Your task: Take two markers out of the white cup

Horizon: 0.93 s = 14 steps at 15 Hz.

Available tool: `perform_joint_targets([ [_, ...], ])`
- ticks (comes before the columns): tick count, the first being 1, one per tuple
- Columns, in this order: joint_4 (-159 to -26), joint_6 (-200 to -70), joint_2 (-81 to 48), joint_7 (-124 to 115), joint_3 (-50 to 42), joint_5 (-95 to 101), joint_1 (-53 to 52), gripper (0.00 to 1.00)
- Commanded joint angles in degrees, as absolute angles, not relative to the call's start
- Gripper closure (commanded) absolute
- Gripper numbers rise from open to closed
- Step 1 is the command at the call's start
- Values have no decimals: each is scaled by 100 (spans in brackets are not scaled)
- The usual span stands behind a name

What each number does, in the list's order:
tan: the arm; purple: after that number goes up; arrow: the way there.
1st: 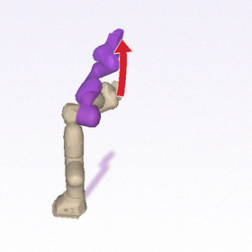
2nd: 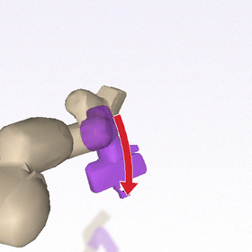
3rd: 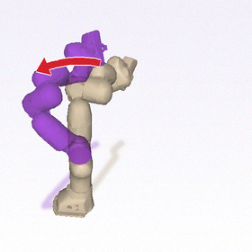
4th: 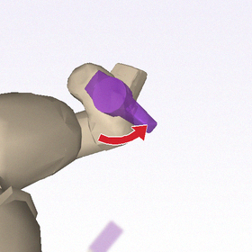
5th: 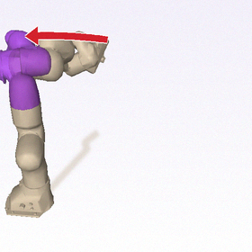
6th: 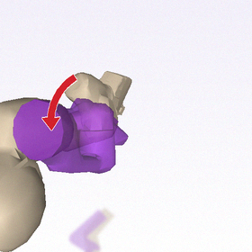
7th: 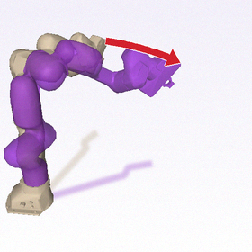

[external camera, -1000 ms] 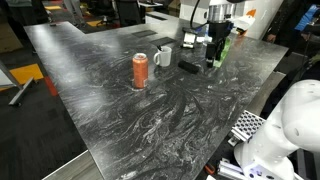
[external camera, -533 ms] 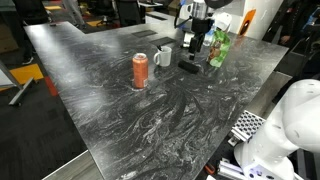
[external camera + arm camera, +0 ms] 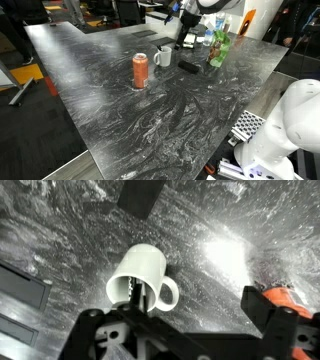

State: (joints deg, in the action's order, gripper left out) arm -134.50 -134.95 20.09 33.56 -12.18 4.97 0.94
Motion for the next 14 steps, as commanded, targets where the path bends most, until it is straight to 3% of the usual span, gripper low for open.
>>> perform_joint_targets([
  [1, -13498, -14201, 1830, 4323, -1572, -284, -189, 0],
  [3, -13444, -14279, 1715, 4755, -1676, -645, -259, 0],
  [4, -13304, -13620, 1634, 4523, -1601, -538, -108, 0],
  [10, -13445, -13782, 1737, 4433, -1494, -483, -40, 0],
  [14, -13365, -14578, 1473, 5244, -1724, -1339, -324, 0],
])
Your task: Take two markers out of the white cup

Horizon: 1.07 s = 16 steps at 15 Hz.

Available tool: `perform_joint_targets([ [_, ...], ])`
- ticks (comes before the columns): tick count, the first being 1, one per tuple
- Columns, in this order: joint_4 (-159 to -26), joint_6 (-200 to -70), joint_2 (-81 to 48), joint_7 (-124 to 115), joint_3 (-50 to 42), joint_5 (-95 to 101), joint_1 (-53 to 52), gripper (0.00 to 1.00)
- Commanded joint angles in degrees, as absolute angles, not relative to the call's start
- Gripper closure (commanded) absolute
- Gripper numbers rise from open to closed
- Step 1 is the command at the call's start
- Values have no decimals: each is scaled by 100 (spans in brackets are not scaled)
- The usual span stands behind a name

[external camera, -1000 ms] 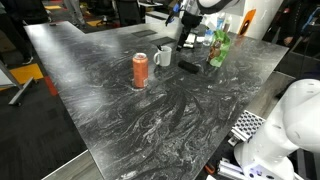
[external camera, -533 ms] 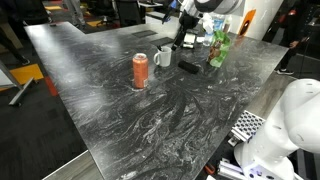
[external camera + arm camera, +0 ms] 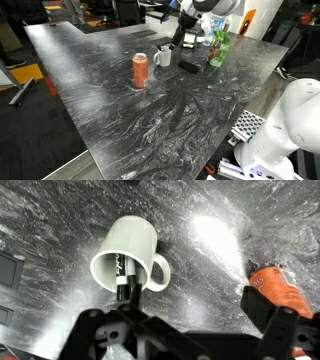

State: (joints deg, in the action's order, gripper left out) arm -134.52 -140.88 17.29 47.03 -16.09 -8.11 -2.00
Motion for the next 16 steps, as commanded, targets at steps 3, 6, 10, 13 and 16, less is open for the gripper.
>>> perform_joint_targets([
  [3, -13296, -14917, 1301, 5763, -1827, -2057, -444, 0],
  [6, -13176, -14947, 1111, 6250, -1892, -2689, -482, 0],
  [10, -12948, -14889, 815, 6716, -1851, -3223, -336, 0],
  [13, -12740, -14863, 551, 6737, -1772, -3339, -198, 0],
  [16, -12517, -14733, 285, 6638, -1673, -3251, -49, 0],
])
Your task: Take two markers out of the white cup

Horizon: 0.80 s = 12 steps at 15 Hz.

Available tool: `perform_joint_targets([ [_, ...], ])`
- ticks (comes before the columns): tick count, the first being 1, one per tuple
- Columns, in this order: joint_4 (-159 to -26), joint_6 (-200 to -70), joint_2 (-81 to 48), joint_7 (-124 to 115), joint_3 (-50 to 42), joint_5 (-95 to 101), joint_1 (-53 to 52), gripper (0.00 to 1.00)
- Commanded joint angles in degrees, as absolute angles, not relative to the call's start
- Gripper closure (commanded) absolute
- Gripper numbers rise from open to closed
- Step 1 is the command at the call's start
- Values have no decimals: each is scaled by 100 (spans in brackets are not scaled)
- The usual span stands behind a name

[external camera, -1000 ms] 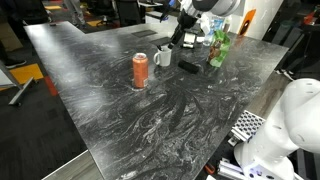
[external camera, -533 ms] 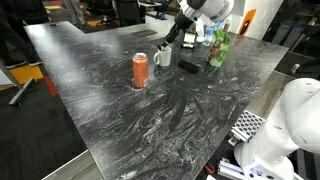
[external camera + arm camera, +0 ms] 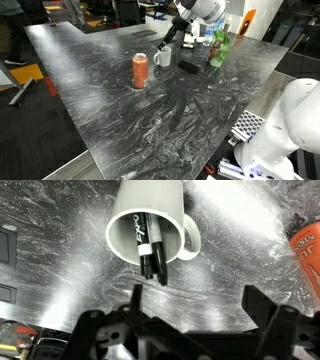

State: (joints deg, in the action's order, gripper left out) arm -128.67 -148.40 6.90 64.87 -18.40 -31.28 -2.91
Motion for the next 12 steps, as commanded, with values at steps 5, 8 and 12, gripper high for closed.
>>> perform_joint_targets([
  [5, -12201, -14640, -145, 6733, -1450, -3313, 193, 0],
  [8, -12021, -14665, -359, 6810, -1268, -3396, 371, 0],
  [12, -11862, -14576, -559, 6779, -1062, -3663, 626, 26],
])
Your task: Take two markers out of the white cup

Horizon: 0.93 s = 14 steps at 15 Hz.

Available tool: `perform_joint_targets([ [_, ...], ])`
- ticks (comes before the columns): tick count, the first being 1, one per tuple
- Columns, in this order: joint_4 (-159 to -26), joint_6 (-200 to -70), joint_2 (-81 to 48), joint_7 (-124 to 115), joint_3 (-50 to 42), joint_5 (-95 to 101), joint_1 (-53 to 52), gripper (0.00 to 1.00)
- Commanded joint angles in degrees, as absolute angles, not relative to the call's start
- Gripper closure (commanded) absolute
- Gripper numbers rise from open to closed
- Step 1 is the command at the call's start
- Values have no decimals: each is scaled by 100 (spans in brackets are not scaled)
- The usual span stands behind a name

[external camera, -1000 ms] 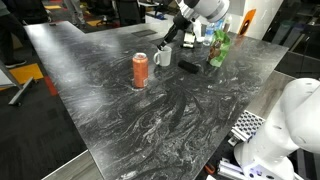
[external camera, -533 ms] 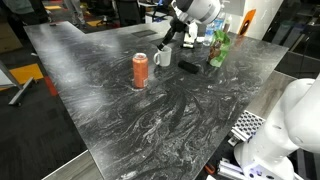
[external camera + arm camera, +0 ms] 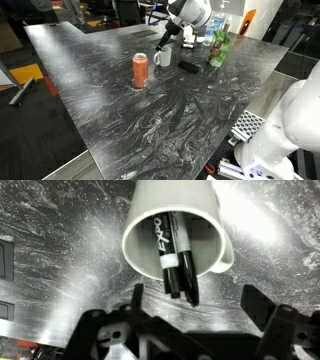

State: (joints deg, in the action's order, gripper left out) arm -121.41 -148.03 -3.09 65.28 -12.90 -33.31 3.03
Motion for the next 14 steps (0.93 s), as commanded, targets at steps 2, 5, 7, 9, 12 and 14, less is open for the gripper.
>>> perform_joint_targets([
  [2, -11831, -14594, -621, 6774, -980, -3777, 731, 31],
  [5, -11802, -14625, -673, 6779, -887, -3834, 848, 52],
  [7, -11786, -14638, -675, 6786, -852, -3830, 896, 67],
  [9, -11778, -14639, -681, 6785, -819, -3827, 928, 81],
  [12, -11730, -14621, -687, 6757, -789, -3800, 940, 93],
  [14, -11709, -14626, -673, 6730, -775, -3772, 936, 96],
])
